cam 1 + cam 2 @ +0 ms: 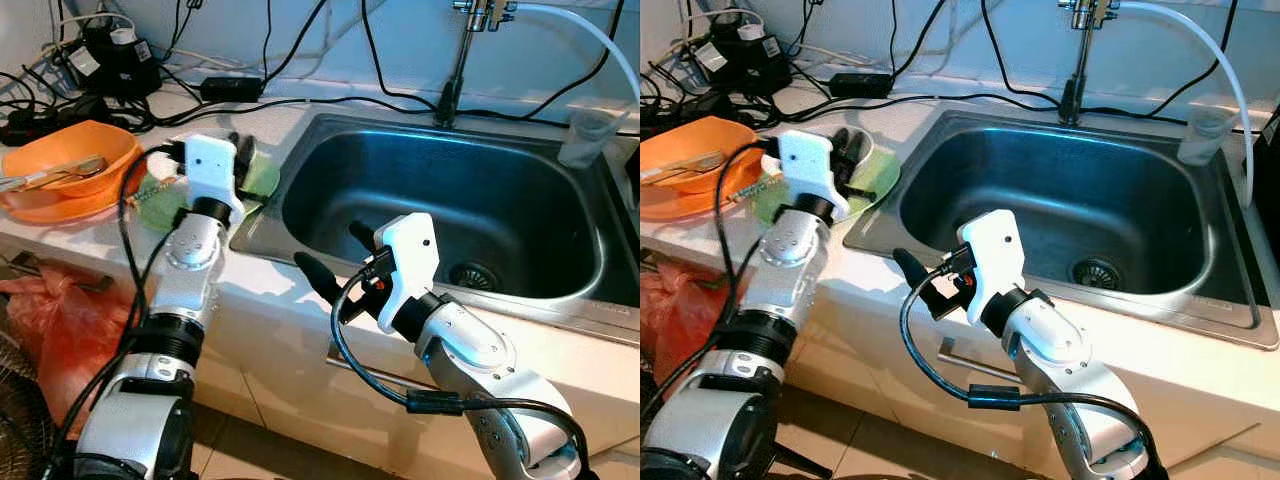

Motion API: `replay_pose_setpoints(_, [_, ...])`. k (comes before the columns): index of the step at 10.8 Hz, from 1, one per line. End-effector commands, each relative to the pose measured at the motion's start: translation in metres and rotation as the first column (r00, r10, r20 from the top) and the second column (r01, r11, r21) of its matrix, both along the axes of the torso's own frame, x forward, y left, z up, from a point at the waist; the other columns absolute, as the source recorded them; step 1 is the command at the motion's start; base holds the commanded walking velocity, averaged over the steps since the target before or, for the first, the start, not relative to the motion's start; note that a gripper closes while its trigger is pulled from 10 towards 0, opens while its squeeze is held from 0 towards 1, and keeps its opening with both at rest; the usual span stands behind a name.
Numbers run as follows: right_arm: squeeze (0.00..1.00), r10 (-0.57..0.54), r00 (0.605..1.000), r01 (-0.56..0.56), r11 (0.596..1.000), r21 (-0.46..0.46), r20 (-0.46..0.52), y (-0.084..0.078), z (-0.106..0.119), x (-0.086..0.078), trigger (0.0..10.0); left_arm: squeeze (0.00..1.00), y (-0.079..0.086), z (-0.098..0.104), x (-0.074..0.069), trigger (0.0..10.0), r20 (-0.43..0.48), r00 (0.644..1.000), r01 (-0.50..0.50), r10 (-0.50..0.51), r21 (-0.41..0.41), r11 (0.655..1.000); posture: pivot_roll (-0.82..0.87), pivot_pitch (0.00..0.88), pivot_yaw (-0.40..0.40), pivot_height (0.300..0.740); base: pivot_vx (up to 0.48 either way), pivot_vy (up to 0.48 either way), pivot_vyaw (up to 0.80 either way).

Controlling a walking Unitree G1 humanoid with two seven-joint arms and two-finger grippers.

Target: Kitchen organization

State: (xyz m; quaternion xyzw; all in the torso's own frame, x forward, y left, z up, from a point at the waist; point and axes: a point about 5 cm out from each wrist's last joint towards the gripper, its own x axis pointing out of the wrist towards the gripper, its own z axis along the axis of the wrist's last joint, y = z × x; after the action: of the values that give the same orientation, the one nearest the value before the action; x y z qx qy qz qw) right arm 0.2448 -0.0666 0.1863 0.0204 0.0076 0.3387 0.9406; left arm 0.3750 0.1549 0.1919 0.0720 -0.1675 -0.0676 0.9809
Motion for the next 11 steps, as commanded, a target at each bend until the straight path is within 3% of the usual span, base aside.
replay_pose_setpoints(1, [0.0, 0.011, 1.0, -0.011, 1.0, -0.003, 0.026, 0.002, 0.004, 0.0, 10.0, 0.0, 0.003, 0.003, 0.002, 0.0, 0.002, 1.0, -0.022, 0.022, 0.004, 1.0, -0.07, 0.0, 0.06, 0.74, 0.0, 0.0, 0.0])
replay_pose_setpoints(3, [0.0, 0.011, 1.0, -0.011, 1.0, -0.006, 0.025, 0.001, 0.003, 0.0, 10.0, 0.0, 0.005, 0.01, 0.001, 0.0, 0.054, 0.997, -0.057, 0.054, 0.054, 0.997, -0.07, 0.0, 0.058, 0.74, 0.0, 0.0, 0.0])
replay_pose_setpoints(4, [0.0, 0.012, 1.0, -0.012, 1.0, -0.008, 0.026, 0.001, 0.003, 0.0, 10.0, 0.0, 0.004, 0.007, 0.001, 6.4, 0.039, 0.997, -0.064, 0.062, 0.061, 0.996, -0.08, 0.0, 0.055, 0.74, 0.0, 0.0, 0.0])
replay_pose_setpoints(5, [0.0, 0.012, 1.0, -0.012, 1.0, -0.01, 0.026, 0.0, 0.003, 0.001, 10.0, 0.0, 0.004, 0.003, 0.001, 10.0, 0.019, 0.998, -0.068, 0.067, 0.061, 0.996, -0.08, 0.0, 0.055, 0.74, 0.0, 0.0, 0.0])
replay_pose_setpoints(7, [0.0, 0.011, 1.0, -0.011, 1.0, -0.014, 0.027, -0.001, 0.003, 0.001, 10.0, 0.0, 0.008, -0.007, 0.002, 10.0, -0.038, 0.995, -0.09, 0.092, 0.055, 0.994, -0.08, 0.0, 0.053, 0.74, 0.0, 0.0, 0.0])
replay_pose_setpoints(8, [0.0, 0.011, 1.0, -0.011, 1.0, -0.014, 0.027, 0.0, 0.003, 0.001, 10.0, 0.24, 0.01, -0.009, 0.002, 10.0, -0.047, 0.994, -0.092, 0.094, 0.053, 0.994, -0.08, 0.0, 0.053, 0.74, 0.0, 0.0, 0.0])
replay_pose_setpoints(9, [0.0, 0.011, 1.0, -0.011, 1.0, -0.015, 0.027, 0.0, 0.003, 0.001, 10.0, 1.0, 0.013, -0.011, 0.001, 10.0, -0.056, 0.993, -0.103, 0.106, 0.05, 0.993, -0.08, 0.0, 0.053, 0.74, 0.0, 0.0, 0.0])
replay_pose_setpoints(11, [0.0, 0.012, 1.0, -0.011, 1.0, -0.016, 0.027, 0.0, 0.003, 0.001, 10.0, 1.0, 0.014, -0.012, 0.001, 10.0, -0.061, 0.992, -0.11, 0.113, 0.049, 0.993, -0.08, 0.0, 0.053, 0.74, 0.0, 0.0, 0.0])
